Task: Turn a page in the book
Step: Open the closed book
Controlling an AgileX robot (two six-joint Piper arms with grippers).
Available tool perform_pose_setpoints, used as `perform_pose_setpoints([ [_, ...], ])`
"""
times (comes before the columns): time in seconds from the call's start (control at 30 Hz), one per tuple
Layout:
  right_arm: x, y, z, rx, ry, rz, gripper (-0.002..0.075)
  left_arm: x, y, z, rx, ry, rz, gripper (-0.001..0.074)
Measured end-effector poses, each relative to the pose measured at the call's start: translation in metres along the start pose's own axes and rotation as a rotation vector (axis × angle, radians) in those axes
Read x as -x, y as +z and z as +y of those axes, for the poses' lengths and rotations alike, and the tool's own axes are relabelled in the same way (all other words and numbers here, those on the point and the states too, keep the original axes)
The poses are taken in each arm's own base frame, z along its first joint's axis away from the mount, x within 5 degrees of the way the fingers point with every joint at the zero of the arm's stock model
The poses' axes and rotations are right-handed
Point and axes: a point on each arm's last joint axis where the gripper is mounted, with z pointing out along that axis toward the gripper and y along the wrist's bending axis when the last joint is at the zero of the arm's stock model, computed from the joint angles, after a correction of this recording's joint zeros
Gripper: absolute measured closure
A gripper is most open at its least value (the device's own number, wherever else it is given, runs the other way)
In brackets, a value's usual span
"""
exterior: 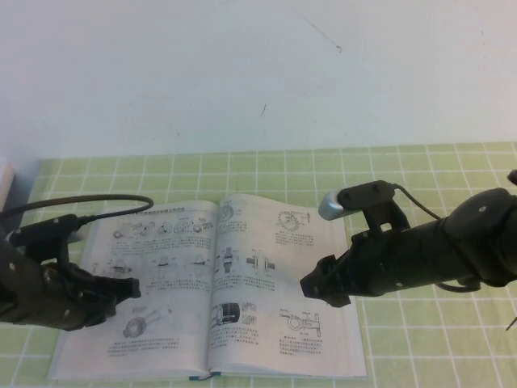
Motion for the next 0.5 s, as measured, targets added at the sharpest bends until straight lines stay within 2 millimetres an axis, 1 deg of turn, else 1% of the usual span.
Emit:
perform_pose_setpoints([
  [0.13,-0.002,0.014,-0.005,0.009,0.095,0.005,0.0244,0.008,-0.003,-0.01,-0.06,0.004,0.048,0.0739],
  [0.27,0.0,0.021,-0.007,0.008,0.131,0.004,0.0244,0.014,-0.006,-0.02,-0.137,0.035,0.045,0.0739],
  [0.37,0.001,0.024,-0.008,0.008,0.158,0.004,0.0244,0.015,-0.004,-0.022,-0.171,0.046,0.041,0.0739],
  [0.5,-0.001,0.027,-0.013,0.01,0.22,0.018,0.0244,0.013,0.004,-0.022,-0.182,0.03,0.058,0.0739],
])
